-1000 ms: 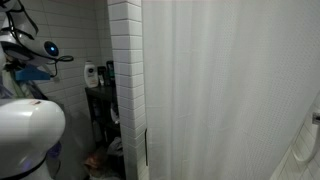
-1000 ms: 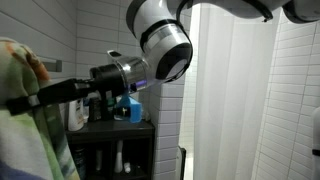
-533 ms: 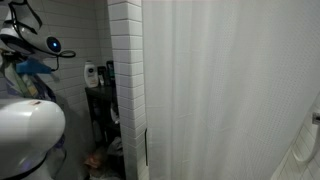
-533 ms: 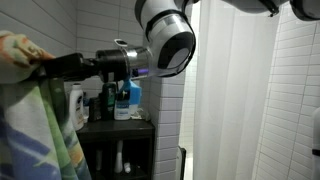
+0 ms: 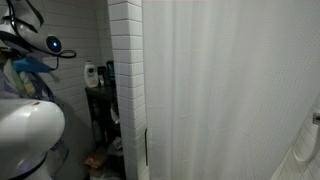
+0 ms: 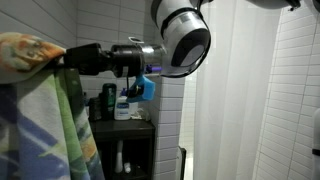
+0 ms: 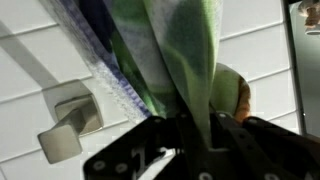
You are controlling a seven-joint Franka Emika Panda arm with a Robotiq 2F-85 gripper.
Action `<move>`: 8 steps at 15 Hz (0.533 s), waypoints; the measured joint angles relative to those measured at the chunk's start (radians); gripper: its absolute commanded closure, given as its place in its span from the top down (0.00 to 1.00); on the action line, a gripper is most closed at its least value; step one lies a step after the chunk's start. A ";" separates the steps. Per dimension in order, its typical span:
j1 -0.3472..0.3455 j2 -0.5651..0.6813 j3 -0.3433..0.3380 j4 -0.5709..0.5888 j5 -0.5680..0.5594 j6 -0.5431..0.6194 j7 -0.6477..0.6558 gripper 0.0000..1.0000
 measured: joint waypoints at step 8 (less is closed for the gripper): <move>-0.008 -0.204 -0.031 -0.198 0.016 -0.287 0.175 0.04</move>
